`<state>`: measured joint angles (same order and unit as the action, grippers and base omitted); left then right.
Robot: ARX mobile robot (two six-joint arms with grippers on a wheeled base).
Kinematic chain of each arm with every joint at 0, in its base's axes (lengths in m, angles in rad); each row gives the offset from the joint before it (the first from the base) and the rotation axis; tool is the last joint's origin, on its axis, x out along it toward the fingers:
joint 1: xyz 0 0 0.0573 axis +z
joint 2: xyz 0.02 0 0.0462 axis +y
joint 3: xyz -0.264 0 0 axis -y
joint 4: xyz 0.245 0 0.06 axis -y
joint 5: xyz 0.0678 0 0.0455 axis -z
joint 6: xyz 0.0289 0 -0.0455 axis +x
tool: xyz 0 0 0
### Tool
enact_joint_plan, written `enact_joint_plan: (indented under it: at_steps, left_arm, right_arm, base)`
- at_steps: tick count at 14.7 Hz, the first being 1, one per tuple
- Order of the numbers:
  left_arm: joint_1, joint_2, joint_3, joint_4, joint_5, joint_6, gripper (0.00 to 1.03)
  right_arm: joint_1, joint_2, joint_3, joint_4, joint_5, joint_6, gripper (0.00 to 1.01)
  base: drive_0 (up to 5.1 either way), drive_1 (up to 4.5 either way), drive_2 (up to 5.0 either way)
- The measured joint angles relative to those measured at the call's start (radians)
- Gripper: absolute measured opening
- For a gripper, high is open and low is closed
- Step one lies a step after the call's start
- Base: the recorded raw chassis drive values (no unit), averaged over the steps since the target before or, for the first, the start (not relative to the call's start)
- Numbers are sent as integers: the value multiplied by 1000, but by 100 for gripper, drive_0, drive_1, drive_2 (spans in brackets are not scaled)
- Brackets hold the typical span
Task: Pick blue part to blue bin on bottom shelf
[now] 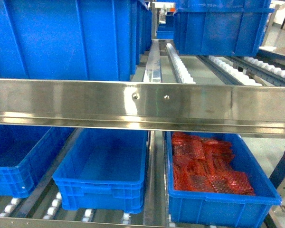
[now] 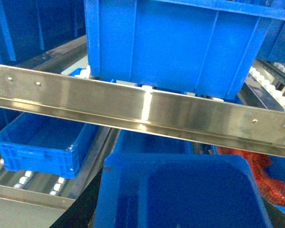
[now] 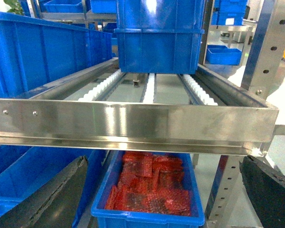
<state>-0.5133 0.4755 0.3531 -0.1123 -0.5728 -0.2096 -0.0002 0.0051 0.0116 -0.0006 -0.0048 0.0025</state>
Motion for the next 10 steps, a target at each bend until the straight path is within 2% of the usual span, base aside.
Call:
enact_joint_plan:
  at_steps: [1, 10]
  left_arm:
    - [2, 0, 0, 1, 5, 0, 43]
    - [2, 2, 0, 0, 6, 0, 43]
  right_arm:
    - [0, 0, 0, -6, 1, 0, 98]
    - [0, 0, 0, -4, 1, 0, 98]
  base:
    - [-484, 252, 252]
    - [0, 0, 0]
